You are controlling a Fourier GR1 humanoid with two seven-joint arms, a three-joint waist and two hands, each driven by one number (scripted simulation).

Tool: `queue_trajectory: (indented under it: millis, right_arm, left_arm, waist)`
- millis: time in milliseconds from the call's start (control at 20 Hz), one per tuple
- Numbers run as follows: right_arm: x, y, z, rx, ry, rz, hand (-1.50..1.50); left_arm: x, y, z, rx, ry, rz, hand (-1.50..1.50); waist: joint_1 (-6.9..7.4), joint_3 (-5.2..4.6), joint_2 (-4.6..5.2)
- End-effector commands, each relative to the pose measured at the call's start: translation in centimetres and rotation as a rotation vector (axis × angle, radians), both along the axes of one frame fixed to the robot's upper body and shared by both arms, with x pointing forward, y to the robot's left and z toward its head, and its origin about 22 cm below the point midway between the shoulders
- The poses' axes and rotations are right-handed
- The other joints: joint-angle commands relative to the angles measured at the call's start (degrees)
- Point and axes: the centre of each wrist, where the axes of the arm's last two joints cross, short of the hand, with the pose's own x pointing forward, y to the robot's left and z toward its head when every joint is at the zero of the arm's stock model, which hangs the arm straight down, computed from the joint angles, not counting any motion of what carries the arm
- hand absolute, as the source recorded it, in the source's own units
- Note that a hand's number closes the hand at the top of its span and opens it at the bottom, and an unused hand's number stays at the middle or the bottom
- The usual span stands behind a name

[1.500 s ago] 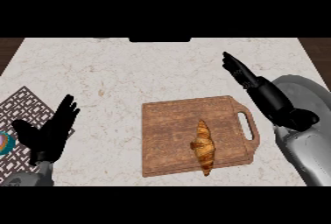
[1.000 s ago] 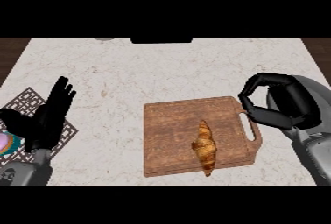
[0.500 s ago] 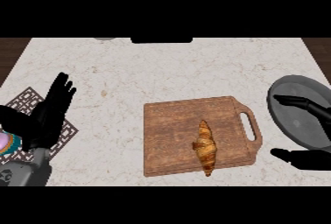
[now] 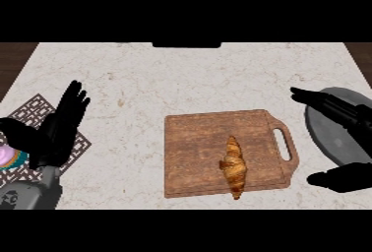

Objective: Pick the croissant from the cutting board and place it in the pan

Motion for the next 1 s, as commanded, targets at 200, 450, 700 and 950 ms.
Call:
queue_trajectory:
  millis: [200,450,700,950]
  right_arm:
    - [1.2,5.5,0.2,-0.332,0.116,0.033,-1.5]
    - [2.1,7.3,-0.6,-0.559,0.301,0.084,-1.5]
    - [0.2,8.9,-1.4,-0.596,0.325,0.129,-1.5]
    - [-2.3,11.3,-0.1,-0.771,0.241,0.099,-1.5]
  left_arm:
    - [1.2,0.3,-0.3,0.0,-0.008,-0.02,0.0]
    - [0.8,0.0,0.3,0.003,0.005,-0.013,0.0]
    - [1.3,0.8,1.9,-0.002,0.008,0.0,0.0]
    - [-0.8,0.0,-0.4,-0.002,0.014,0.005,0.0]
  waist:
    - [0.4,-0.02,0.17]
    - [1.15,-0.01,0.15]
    - [-0.36,0.07,-0.05]
    - [-0.35,0.04,-0.27]
